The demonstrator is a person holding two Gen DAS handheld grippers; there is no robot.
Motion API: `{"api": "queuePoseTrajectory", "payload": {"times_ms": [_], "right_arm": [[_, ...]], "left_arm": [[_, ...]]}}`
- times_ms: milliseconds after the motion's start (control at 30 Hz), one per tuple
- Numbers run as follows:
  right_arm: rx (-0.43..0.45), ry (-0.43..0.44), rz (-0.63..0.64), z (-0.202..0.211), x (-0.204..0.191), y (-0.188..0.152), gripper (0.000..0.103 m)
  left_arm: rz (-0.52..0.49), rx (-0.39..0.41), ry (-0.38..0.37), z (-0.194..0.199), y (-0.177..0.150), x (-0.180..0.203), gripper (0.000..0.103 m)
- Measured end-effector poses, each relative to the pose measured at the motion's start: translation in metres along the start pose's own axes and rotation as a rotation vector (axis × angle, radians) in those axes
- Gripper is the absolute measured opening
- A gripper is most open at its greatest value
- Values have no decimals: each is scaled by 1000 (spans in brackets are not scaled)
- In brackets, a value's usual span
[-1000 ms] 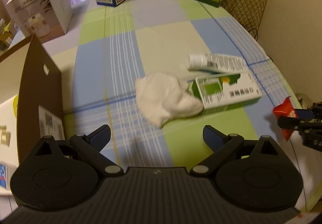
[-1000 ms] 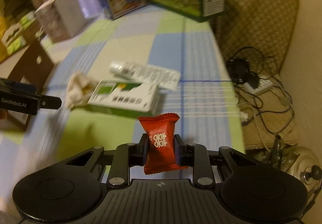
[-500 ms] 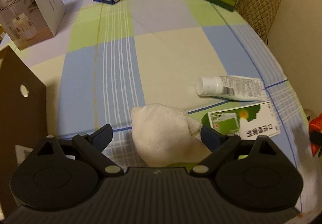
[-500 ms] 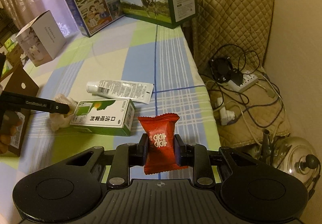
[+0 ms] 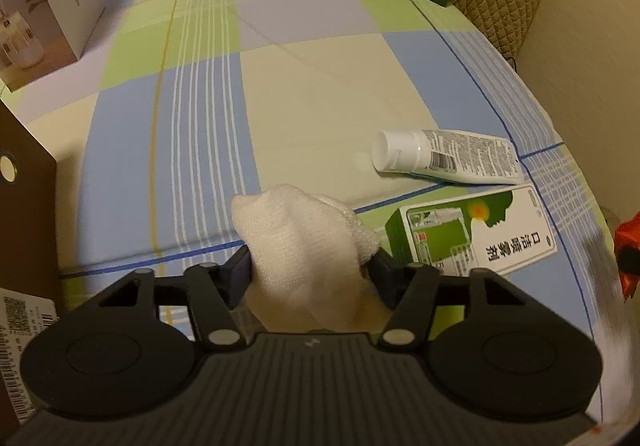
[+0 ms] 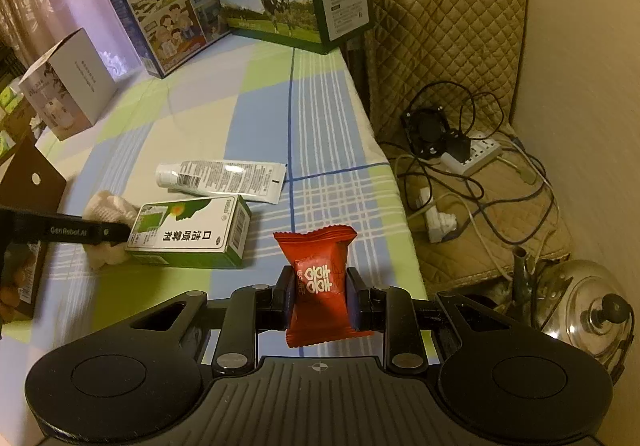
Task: Organize objects
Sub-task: 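Carry the white towel and red candy packet over the brown box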
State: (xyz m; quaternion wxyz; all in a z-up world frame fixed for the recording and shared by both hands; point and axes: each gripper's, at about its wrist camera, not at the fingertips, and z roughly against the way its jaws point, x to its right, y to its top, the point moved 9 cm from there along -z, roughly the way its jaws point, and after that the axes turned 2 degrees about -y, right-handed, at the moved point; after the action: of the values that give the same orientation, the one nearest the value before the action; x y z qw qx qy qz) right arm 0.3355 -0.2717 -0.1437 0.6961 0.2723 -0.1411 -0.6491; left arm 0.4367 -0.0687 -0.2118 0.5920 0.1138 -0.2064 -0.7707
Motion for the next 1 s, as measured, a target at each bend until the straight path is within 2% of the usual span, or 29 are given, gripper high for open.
{"api": "queuePoseTrajectory", "payload": {"times_ms": [167,333,567,1000], "right_arm": [[13,11,9,6,-4,1,23],[29,30,26,14,-14,3,23],[60,84,63,31,-40,8,23],[116,216,132,66,-114,13,23]], "left_arm": [[-21,7,51,11,-10,-4,51],[-9,31,59,32,-18,-7,51],[36,99,29,80,-24,-8,51],[91,219,-6,165,-41,-19,51]]}}
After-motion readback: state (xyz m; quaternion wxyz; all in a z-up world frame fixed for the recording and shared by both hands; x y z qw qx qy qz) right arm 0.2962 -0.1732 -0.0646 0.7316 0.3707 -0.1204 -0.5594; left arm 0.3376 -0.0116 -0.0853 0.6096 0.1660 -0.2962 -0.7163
